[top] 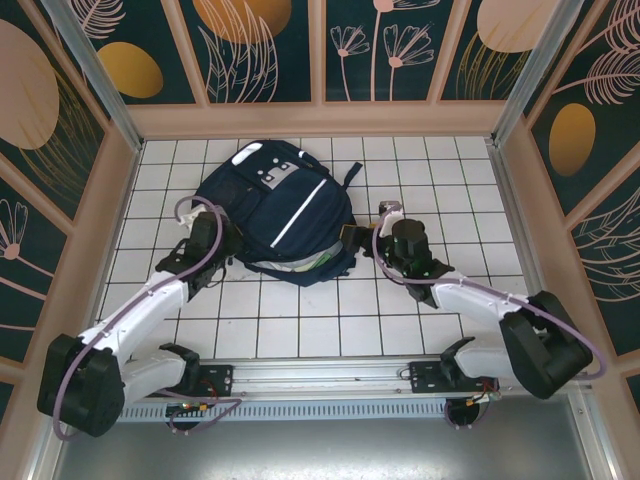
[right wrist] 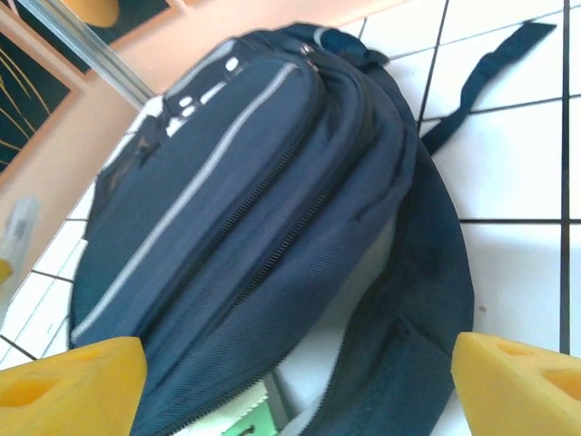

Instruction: Pack the student bag

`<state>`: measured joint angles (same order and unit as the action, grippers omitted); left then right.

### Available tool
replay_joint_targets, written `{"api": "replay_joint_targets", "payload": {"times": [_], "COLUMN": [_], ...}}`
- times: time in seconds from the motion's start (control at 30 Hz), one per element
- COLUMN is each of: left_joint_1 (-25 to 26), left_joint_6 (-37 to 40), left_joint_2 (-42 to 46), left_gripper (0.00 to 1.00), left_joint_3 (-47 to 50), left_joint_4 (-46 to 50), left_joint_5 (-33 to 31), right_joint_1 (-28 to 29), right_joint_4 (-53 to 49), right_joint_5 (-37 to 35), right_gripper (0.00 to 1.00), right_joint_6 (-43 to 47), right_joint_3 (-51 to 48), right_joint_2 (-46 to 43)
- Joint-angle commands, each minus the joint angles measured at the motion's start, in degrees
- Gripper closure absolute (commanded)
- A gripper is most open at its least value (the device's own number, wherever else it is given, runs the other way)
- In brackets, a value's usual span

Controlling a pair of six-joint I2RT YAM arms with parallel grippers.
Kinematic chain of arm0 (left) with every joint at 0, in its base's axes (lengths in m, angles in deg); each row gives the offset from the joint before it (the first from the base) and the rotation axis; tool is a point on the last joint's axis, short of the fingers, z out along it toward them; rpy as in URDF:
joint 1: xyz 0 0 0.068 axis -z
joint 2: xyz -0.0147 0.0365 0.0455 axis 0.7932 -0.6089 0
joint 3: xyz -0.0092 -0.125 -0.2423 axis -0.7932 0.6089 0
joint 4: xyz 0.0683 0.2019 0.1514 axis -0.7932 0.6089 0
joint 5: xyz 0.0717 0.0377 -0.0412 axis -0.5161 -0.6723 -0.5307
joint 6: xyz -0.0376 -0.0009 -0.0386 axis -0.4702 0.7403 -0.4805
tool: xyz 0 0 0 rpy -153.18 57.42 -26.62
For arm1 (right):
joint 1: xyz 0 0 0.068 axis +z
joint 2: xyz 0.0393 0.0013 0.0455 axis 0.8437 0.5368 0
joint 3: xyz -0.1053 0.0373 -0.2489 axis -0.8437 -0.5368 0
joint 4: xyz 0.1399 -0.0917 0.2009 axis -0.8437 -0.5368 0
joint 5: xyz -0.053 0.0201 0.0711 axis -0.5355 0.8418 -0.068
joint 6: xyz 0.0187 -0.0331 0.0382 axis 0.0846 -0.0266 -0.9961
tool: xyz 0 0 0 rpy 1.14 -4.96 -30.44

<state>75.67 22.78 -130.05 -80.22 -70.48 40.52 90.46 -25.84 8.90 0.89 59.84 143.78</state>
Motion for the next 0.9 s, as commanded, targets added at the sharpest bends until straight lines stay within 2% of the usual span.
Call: {"api": "replay_joint_targets", "payload": {"times": [0.0,0.1,0.3,0.5,0.63,0.7,0.73,0.8,0.87], "left_joint_1": [4.95,9.5,17.07,23.34,25.17,26.15,26.57,27.76,28.96], "left_joint_6": [2.86,3.06,3.27,4.81,5.28,5.79,5.97,6.48,7.0], "left_joint_2": [3.24,5.92,9.08,9.29,8.82,8.75,8.71,8.45,7.82], "left_gripper": [0.58,0.59,0.61,0.61,0.61,0.61,0.61,0.61,0.61], "left_joint_3": [-0.04,2.26,5.53,5.77,5.95,5.87,5.86,6.03,6.21], "left_joint_4": [0.04,-0.9,-2.15,-2.12,-2.17,-2.32,-2.54,-3.32,-3.88], "left_joint_5": [1.03,1.9,3.36,3.56,3.47,3.64,3.82,4.31,4.52], "right_joint_1": [-1.28,-1.21,-0.92,2.26,4.51,5.41,5.79,6.57,6.96], "right_joint_4": [2.62,1.41,0.93,-2.88,-4.31,-4.35,-4.8,-6.92,-8.94], "right_joint_5": [6.0,8.02,10.63,9.11,6.3,5.61,4.97,2.99,2.08], "right_gripper": [0.18,0.26,0.32,0.39,0.45,0.52,0.6,0.83,0.96], "right_joint_6": [-3.26,-4.79,-7.46,-7.57,-7.82,-7.96,-7.74,-6.93,-6.18], "right_joint_3": [3.11,6.3,10.63,15.53,17.1,17.66,18.2,20.31,22.62], "right_joint_2": [4.3,7.62,12.42,17.85,20.32,20.48,20.53,20.53,20.27]}}
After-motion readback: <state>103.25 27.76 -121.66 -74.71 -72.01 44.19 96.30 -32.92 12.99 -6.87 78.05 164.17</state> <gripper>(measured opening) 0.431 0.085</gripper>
